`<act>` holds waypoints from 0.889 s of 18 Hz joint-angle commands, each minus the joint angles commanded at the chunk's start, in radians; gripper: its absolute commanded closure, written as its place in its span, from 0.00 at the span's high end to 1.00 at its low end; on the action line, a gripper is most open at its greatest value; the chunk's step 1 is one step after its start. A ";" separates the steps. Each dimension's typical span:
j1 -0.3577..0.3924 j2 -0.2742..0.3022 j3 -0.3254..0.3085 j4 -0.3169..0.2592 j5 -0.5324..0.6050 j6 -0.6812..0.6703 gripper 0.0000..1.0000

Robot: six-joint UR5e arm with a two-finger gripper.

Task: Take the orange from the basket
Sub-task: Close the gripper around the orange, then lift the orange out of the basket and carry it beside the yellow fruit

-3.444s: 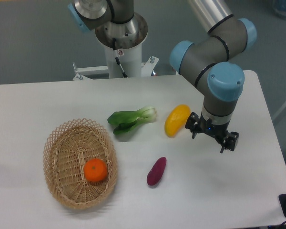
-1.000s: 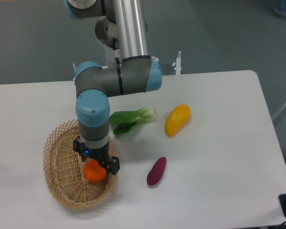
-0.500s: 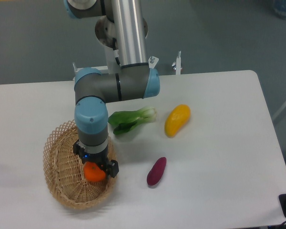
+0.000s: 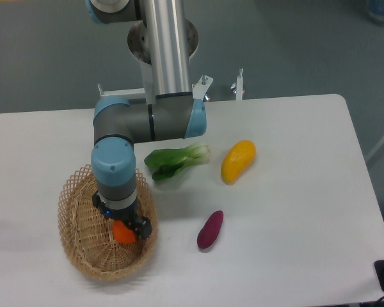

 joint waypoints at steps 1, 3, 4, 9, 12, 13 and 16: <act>-0.005 -0.002 -0.001 -0.002 0.008 0.000 1.00; -0.006 -0.006 0.003 -0.002 0.019 0.001 1.00; -0.006 -0.008 0.011 -0.003 0.009 0.006 1.00; -0.009 -0.012 0.028 -0.014 0.008 0.011 0.55; -0.009 -0.003 0.035 -0.018 0.006 0.012 0.55; -0.009 0.000 0.044 -0.034 0.003 0.014 0.55; -0.002 0.006 0.096 -0.109 -0.012 0.014 0.55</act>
